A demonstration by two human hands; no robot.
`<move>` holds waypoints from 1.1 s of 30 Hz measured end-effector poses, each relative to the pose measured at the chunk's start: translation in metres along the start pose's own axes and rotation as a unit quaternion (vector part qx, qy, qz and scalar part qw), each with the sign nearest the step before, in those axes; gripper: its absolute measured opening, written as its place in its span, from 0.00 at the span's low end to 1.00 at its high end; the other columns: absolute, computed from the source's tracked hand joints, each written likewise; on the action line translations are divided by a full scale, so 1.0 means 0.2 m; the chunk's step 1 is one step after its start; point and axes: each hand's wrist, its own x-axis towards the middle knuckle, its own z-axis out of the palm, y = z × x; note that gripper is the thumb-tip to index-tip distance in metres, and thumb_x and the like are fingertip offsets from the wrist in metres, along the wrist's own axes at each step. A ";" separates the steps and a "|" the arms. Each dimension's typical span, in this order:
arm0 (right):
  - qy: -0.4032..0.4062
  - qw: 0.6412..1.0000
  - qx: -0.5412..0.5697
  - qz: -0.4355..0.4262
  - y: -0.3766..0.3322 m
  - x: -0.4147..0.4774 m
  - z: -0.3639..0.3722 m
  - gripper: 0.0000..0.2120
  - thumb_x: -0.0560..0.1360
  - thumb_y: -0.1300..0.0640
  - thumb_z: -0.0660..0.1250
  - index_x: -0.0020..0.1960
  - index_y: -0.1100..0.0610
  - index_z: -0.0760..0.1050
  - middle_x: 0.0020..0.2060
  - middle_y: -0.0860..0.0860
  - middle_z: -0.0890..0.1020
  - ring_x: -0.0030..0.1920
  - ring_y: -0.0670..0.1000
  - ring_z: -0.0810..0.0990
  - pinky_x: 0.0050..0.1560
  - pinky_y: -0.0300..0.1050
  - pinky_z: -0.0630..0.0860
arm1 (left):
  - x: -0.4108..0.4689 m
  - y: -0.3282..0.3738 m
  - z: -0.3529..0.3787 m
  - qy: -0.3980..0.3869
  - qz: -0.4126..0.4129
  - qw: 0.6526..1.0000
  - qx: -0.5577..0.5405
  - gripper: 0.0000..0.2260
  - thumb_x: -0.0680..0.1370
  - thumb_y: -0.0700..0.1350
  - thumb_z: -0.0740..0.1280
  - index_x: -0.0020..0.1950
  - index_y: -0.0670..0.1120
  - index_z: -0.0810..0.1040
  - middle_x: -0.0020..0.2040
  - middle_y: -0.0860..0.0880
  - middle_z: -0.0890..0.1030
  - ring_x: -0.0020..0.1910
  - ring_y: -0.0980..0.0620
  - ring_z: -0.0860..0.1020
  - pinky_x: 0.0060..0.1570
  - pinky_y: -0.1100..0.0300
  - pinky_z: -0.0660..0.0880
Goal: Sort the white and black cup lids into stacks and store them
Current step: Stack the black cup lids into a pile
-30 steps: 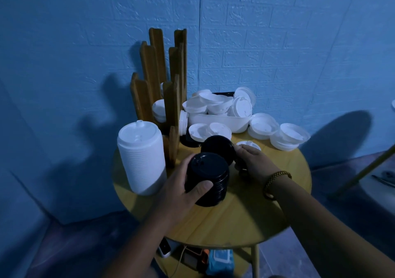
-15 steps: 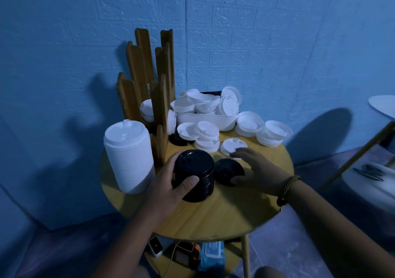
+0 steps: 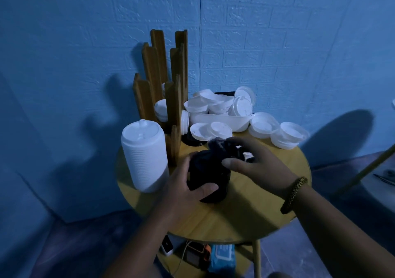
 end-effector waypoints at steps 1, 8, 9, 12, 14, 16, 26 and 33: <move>-0.035 0.999 -0.014 -0.013 -0.03 0.00 0.03 0.29 0.68 0.37 0.74 0.66 0.40 0.72 0.61 0.40 0.73 0.61 0.39 0.73 0.58 0.39 0.74 | 0.00 0.00 0.00 0.002 0.001 1.000 0.000 0.37 0.69 0.67 0.75 0.73 0.71 0.59 0.67 0.67 0.71 0.68 0.60 0.70 0.57 0.59 0.74; -0.053 0.981 -0.173 -0.069 -0.08 0.03 0.16 0.37 0.68 0.38 0.75 0.73 0.42 0.66 0.66 0.40 0.67 0.64 0.42 0.62 0.65 0.42 0.67 | 0.00 0.02 -0.01 0.011 0.003 1.000 0.027 0.39 0.70 0.65 0.75 0.75 0.66 0.59 0.60 0.70 0.68 0.64 0.62 0.69 0.54 0.64 0.70; -0.050 0.981 -0.178 -0.064 -0.08 0.03 0.17 0.37 0.68 0.38 0.75 0.73 0.42 0.66 0.66 0.41 0.67 0.64 0.42 0.62 0.64 0.41 0.66 | 0.00 0.01 -0.01 0.012 0.003 0.999 0.031 0.39 0.70 0.64 0.76 0.75 0.66 0.59 0.60 0.71 0.67 0.62 0.62 0.68 0.53 0.66 0.70; -0.022 0.978 -0.199 -0.051 -0.09 0.01 0.19 0.37 0.67 0.34 0.72 0.72 0.42 0.66 0.63 0.41 0.67 0.62 0.43 0.63 0.63 0.42 0.68 | 0.01 0.01 0.00 0.017 0.003 0.999 0.034 0.40 0.69 0.65 0.76 0.75 0.67 0.58 0.60 0.70 0.68 0.63 0.62 0.69 0.52 0.66 0.70; -0.005 0.973 -0.230 -0.037 -0.11 0.00 0.21 0.37 0.67 0.30 0.69 0.72 0.43 0.65 0.63 0.42 0.68 0.62 0.45 0.64 0.63 0.45 0.69 | 0.01 0.00 0.00 0.018 0.002 0.999 0.034 0.40 0.69 0.65 0.77 0.75 0.67 0.58 0.63 0.69 0.69 0.65 0.61 0.69 0.55 0.64 0.71; -0.005 0.967 -0.254 -0.014 -0.12 0.00 0.22 0.39 0.67 0.27 0.66 0.73 0.44 0.63 0.63 0.45 0.68 0.62 0.47 0.64 0.63 0.46 0.70 | 0.01 0.00 0.01 0.019 0.006 0.999 0.035 0.42 0.69 0.64 0.77 0.76 0.66 0.57 0.68 0.65 0.70 0.67 0.60 0.69 0.59 0.61 0.72; -0.042 0.981 -0.189 -0.019 -0.13 0.02 0.26 0.36 0.71 0.35 0.69 0.72 0.49 0.64 0.61 0.45 0.71 0.59 0.46 0.71 0.58 0.42 0.74 | 0.01 0.00 0.00 0.004 0.015 0.999 0.034 0.41 0.72 0.58 0.76 0.78 0.68 0.54 0.75 0.60 0.68 0.71 0.55 0.69 0.67 0.49 0.75; -0.080 0.991 -0.109 0.002 -0.10 0.04 0.19 0.37 0.68 0.38 0.76 0.71 0.46 0.65 0.59 0.42 0.72 0.57 0.43 0.74 0.56 0.39 0.76 | 0.01 0.00 0.00 -0.002 0.010 0.999 0.040 0.42 0.68 0.68 0.73 0.77 0.67 0.55 0.73 0.62 0.70 0.69 0.58 0.70 0.64 0.49 0.76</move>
